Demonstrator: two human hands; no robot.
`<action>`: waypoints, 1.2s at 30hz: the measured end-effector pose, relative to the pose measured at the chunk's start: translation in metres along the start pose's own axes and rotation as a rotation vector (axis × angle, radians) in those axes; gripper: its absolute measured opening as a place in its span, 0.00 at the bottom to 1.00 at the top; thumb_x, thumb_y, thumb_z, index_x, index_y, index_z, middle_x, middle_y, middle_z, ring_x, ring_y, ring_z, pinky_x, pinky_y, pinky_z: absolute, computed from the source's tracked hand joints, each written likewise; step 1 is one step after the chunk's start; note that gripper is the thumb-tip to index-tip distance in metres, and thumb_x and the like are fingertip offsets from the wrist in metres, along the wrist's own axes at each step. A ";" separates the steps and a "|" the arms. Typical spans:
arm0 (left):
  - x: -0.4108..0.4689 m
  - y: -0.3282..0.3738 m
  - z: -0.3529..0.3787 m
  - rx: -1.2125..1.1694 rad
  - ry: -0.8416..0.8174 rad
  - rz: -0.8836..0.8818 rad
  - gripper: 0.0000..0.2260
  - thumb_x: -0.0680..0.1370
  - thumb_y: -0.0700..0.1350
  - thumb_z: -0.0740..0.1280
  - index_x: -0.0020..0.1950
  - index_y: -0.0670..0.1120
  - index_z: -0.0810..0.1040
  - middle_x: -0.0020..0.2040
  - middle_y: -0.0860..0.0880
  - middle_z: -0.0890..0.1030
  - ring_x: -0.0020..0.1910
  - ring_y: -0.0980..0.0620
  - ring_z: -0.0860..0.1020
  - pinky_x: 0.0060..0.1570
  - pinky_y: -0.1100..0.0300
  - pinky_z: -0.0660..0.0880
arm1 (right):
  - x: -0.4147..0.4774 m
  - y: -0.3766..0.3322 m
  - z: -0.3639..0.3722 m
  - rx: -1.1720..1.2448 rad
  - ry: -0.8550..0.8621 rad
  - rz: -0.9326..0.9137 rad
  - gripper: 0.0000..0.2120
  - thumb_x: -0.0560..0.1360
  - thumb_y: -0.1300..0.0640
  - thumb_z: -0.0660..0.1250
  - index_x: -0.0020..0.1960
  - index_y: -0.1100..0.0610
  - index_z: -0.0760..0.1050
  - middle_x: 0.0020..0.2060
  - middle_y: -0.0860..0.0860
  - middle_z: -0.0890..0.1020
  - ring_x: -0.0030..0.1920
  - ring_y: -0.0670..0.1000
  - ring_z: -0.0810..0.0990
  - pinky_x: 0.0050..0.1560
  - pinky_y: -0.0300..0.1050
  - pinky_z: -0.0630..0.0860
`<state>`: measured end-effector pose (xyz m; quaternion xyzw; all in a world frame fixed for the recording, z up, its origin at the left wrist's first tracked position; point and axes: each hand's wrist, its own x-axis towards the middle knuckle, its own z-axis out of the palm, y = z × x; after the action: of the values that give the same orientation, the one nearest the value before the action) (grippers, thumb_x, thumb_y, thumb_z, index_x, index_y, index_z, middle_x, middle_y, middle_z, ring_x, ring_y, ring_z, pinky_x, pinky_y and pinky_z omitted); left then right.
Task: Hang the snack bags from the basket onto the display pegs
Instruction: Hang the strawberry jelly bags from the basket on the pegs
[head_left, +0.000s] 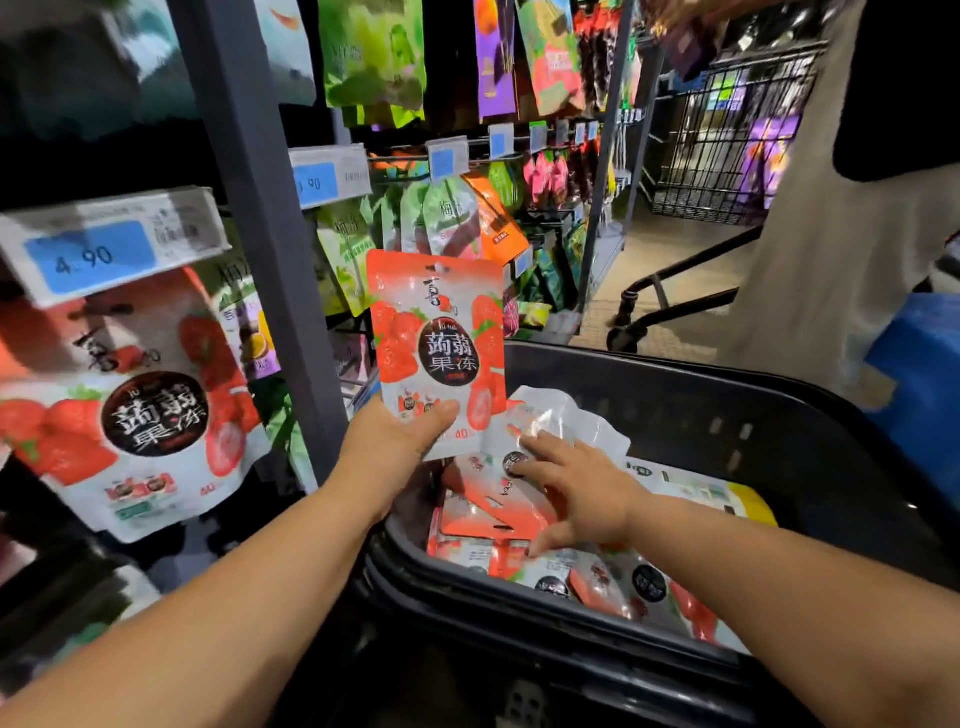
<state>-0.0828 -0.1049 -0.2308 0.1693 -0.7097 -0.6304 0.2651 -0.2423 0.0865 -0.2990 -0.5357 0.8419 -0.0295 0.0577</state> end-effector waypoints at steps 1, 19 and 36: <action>0.000 -0.001 -0.001 0.002 0.000 0.002 0.21 0.63 0.60 0.75 0.55 0.58 0.82 0.53 0.53 0.85 0.55 0.47 0.83 0.61 0.41 0.75 | -0.001 -0.001 0.000 -0.005 -0.026 0.004 0.52 0.62 0.25 0.68 0.79 0.44 0.57 0.81 0.48 0.49 0.80 0.51 0.46 0.78 0.57 0.50; -0.003 -0.005 -0.003 -0.046 -0.022 -0.006 0.23 0.62 0.59 0.76 0.56 0.55 0.82 0.54 0.52 0.85 0.55 0.48 0.83 0.61 0.42 0.76 | -0.011 -0.030 -0.009 0.059 0.120 0.096 0.17 0.82 0.46 0.54 0.55 0.54 0.78 0.49 0.54 0.83 0.50 0.58 0.79 0.49 0.49 0.74; -0.008 -0.003 -0.004 -0.099 0.068 0.011 0.28 0.63 0.60 0.75 0.61 0.52 0.80 0.56 0.52 0.84 0.56 0.48 0.82 0.62 0.44 0.75 | 0.001 -0.015 -0.055 1.013 0.456 0.301 0.12 0.70 0.62 0.77 0.35 0.62 0.74 0.30 0.54 0.73 0.35 0.52 0.72 0.38 0.46 0.70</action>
<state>-0.0741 -0.1035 -0.2345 0.1732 -0.6691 -0.6572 0.3007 -0.2366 0.0786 -0.2434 -0.2957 0.7807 -0.5356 0.1277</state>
